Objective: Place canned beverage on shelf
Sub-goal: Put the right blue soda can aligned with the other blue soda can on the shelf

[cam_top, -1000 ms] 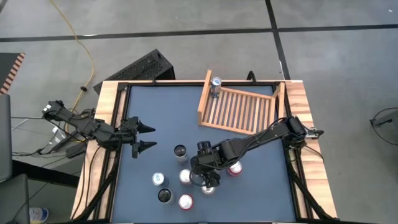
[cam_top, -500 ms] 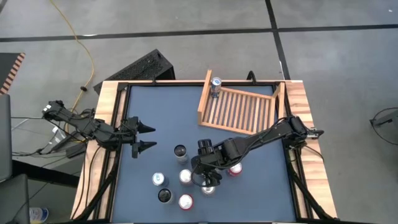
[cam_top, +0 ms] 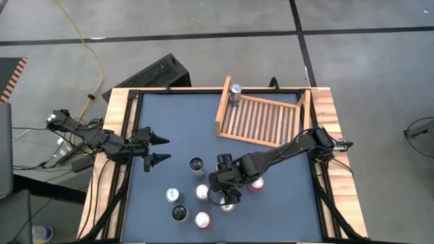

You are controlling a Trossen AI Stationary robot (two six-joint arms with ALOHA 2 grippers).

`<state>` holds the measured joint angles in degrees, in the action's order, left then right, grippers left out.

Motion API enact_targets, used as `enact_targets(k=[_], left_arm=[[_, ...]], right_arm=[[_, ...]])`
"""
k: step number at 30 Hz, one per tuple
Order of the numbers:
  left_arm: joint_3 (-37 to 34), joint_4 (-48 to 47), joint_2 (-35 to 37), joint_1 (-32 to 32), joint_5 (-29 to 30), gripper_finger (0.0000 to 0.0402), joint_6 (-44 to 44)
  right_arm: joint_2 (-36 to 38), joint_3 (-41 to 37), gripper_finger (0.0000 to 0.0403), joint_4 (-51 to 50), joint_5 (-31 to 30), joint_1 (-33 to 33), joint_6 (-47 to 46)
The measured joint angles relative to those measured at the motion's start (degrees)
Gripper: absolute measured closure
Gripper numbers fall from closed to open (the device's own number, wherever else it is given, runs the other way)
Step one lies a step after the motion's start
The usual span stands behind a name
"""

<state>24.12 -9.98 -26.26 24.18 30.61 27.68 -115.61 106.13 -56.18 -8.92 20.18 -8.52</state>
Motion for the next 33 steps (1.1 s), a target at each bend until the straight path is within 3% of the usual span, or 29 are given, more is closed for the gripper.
enact_targets(k=[17,21,27,33], left_arm=[[0.0,-0.02,0.0,0.0,0.0,0.006,0.03],[0.0,-0.02,0.0,-0.01,-0.02,0.006,0.03],[0.0,-0.04,0.0,0.01,0.0,0.006,-0.1],[0.0,-0.04,0.0,0.01,0.0,0.006,-0.17]], right_arm=[[0.09,-4.42,0.0132,6.22,0.21,-0.83,-0.39],[0.09,-4.41,0.0155,5.81,0.21,-1.0,-1.42],[0.16,-4.35,0.0224,5.59,0.76,-1.09,-1.52],[0.66,-4.35,0.0226,5.22,1.54,-1.15,-1.54]])
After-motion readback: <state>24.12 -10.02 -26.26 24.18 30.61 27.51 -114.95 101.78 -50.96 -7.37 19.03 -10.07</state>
